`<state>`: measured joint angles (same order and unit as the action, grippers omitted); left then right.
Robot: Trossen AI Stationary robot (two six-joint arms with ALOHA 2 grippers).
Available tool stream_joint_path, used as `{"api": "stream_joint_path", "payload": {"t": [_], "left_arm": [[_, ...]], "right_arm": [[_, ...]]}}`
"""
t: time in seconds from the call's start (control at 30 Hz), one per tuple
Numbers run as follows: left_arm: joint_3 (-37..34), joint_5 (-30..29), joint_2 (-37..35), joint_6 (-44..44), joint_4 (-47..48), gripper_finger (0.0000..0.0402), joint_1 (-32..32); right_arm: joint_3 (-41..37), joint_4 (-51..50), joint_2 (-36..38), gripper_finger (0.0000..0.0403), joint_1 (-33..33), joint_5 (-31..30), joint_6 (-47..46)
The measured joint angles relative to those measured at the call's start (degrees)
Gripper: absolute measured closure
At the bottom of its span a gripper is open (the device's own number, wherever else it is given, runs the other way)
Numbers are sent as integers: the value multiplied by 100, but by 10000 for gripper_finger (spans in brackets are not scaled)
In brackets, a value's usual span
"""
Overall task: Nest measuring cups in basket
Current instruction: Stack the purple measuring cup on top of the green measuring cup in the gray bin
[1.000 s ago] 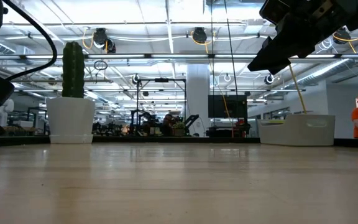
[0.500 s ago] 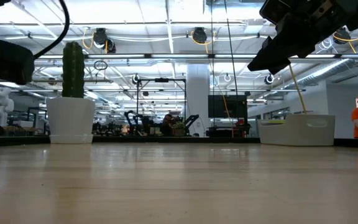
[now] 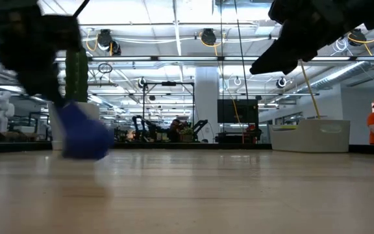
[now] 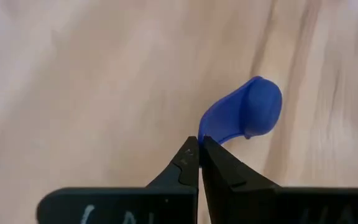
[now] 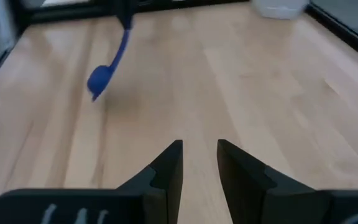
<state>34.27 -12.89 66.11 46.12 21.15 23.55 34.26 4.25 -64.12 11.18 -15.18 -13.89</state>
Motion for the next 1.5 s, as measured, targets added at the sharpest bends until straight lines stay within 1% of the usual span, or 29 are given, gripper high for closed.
{"api": "stream_joint_path", "payload": {"t": [0.1, 0.27, 0.4, 0.53, 0.63, 0.7, 0.83, 0.93, 1.07, 1.13, 1.23, 1.37, 1.5], "left_arm": [[363, -356, 0, -646, 2, 400, -247], [880, -890, 0, -1679, -33, 400, -525], [1240, -1311, 0, -2282, -30, 400, -684], [1579, -1708, 7, -2779, -33, 400, -848], [1797, -1962, 83, -3156, -39, 400, -958], [1922, -2068, 160, -3409, -42, 400, -1014], [2106, -2322, 438, -3879, -50, 400, -1073], [2221, -2351, 707, -4183, -155, 400, -1084], [2371, -2412, 1131, -4630, -369, 400, -1084], [2416, -2635, 1356, -4897, -624, 400, -1082], [2662, -2745, 1738, -5351, -876, 400, -1111], [3165, -2749, 2216, -5375, -858, 400, -1111], [3650, -2747, 2725, -5471, -634, 400, -1065]], "right_arm": [[0, -18, -7, 309, -51, -292, -486], [2, 78, -161, 309, -116, -302, -605], [69, 241, -314, 309, -125, -306, -617], [378, 172, -517, 309, -93, -559, -550], [759, -163, -756, 309, -44, -869, -438], [1040, -407, -936, 309, -18, -963, -353], [1501, -401, -1294, 309, 54, -1037, -79], [1768, -251, -1515, 309, 125, -1082, 230], [2076, -214, -1732, 309, 257, -1529, 704], [2143, -238, -1793, 309, 332, -1744, 898], [2162, -296, -1793, 309, 420, -1963, 1025], [2162, -601, -1646, 309, 461, -1972, 998], [2162, -1196, -1412, 309, 487, -2092, 822]]}}
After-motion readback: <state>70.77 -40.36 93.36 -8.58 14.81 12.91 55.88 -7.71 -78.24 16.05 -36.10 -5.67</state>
